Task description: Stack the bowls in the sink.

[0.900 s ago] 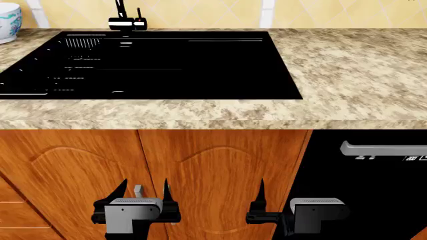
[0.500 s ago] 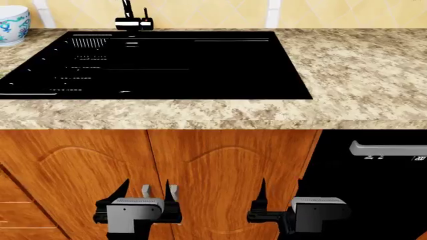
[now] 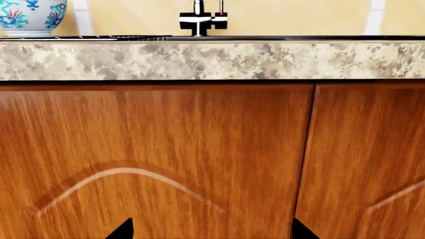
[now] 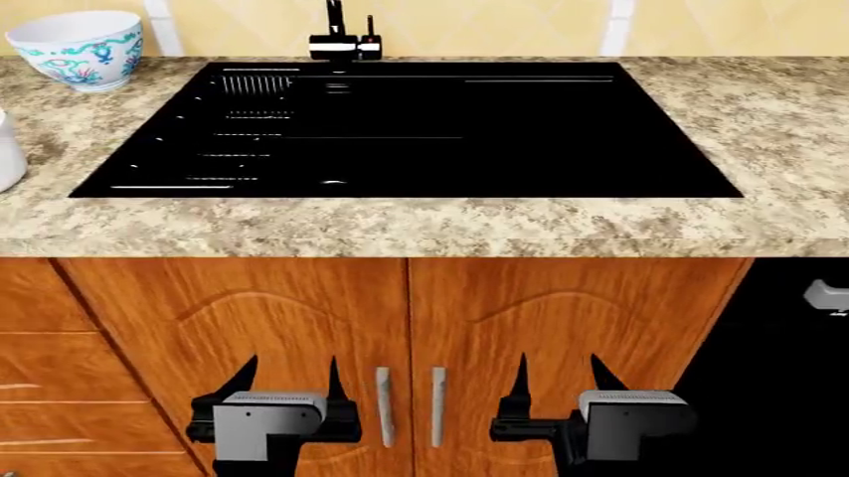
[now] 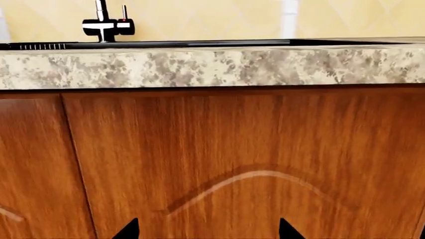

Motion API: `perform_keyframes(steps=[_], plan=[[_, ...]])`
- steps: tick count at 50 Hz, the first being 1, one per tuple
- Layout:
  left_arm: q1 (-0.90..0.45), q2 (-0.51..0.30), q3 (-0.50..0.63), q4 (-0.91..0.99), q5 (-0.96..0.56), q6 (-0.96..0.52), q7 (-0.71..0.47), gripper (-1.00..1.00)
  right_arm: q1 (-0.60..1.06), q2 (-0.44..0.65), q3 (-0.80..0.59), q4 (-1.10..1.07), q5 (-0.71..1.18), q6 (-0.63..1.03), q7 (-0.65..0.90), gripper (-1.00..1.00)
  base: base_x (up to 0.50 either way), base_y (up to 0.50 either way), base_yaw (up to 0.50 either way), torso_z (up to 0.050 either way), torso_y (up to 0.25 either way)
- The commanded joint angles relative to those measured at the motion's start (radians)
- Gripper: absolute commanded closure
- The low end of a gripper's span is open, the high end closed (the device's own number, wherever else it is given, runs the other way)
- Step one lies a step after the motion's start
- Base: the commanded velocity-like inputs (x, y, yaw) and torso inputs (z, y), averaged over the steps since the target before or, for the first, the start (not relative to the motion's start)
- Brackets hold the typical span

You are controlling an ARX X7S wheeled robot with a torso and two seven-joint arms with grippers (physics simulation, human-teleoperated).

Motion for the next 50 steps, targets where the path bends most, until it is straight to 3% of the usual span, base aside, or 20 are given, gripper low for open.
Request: perform_keyframes(steps=[1, 50], plan=[[-0.003, -0.013, 0.015, 0.000, -0.016, -0.002, -0.016, -1.00, 0.001, 0.012, -0.013, 0.002, 0.021, -0.004, 0.013, -1.00, 0.00, 0.50, 0.00, 0.000, 0.000], [-0.015, -0.053, 0.066, -0.014, -0.068, 0.002, -0.056, -1.00, 0.012, 0.053, -0.062, 0.011, 0.083, -0.011, 0.052, -1.00, 0.00, 0.50, 0.00, 0.000, 0.000]])
